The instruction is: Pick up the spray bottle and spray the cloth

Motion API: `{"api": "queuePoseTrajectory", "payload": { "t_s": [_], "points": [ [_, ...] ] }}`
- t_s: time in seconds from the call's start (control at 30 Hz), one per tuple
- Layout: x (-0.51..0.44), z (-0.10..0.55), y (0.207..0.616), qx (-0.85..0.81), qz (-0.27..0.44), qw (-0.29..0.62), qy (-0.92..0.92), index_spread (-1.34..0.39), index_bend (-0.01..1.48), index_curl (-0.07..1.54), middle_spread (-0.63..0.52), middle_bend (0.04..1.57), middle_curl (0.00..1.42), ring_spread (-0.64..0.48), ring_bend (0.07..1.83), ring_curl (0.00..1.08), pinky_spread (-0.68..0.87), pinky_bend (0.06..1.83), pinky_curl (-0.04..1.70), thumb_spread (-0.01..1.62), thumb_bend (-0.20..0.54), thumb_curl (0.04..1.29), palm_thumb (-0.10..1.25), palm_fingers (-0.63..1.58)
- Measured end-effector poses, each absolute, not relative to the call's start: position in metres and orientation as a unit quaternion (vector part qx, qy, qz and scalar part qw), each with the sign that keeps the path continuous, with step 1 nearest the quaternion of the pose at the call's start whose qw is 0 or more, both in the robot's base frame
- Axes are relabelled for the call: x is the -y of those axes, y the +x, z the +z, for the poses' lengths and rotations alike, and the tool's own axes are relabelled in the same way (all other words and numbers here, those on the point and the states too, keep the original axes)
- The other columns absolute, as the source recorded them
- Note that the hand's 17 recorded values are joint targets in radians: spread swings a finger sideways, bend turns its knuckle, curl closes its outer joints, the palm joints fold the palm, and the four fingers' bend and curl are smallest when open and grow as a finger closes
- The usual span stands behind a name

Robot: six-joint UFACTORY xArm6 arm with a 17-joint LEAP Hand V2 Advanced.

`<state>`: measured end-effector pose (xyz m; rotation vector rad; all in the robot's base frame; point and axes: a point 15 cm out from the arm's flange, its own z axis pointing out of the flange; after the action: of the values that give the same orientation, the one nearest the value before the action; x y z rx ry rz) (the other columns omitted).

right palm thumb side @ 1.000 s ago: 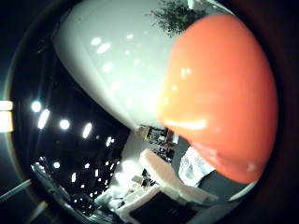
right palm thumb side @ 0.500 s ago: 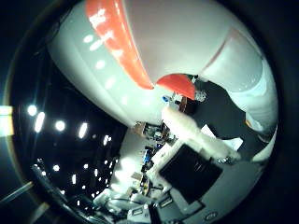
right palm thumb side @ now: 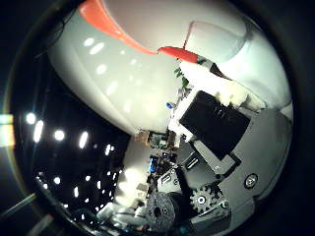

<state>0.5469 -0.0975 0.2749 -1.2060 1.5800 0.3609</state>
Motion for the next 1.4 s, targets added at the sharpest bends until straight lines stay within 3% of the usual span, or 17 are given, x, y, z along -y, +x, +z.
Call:
{"api": "queuePoseTrajectory", "payload": {
  "t_s": [0.13,0.33,0.9,1.4],
  "points": [
    [0.096,0.279,0.547,-0.657,0.151,0.537,-0.507,-0.36,0.96,0.66,-0.24,1.16,0.7,-0.24,1.32,0.57,-0.37,1.31,0.43,0.81,0.02,0.67,1.01,1.31],
    [0.096,0.29,0.545,-0.652,0.141,0.538,-0.514,-0.3,1.07,0.7,-0.19,1.27,0.72,-0.23,1.38,0.61,-0.31,1.36,0.51,0.81,0.005,0.78,1.1,1.22],
    [0.105,0.332,0.529,-0.652,0.117,0.529,-0.53,-0.27,1.13,0.69,-0.16,1.33,0.7,-0.22,1.4,0.63,-0.31,1.34,0.59,0.73,-0.011,0.97,1.1,1.2],
    [0.034,0.418,0.41,-0.608,0.199,0.432,-0.636,-0.27,1.15,0.68,-0.16,1.34,0.69,-0.22,1.4,0.64,-0.3,1.32,0.62,0.67,-0.014,1.05,1.07,1.2]
  ]
}}
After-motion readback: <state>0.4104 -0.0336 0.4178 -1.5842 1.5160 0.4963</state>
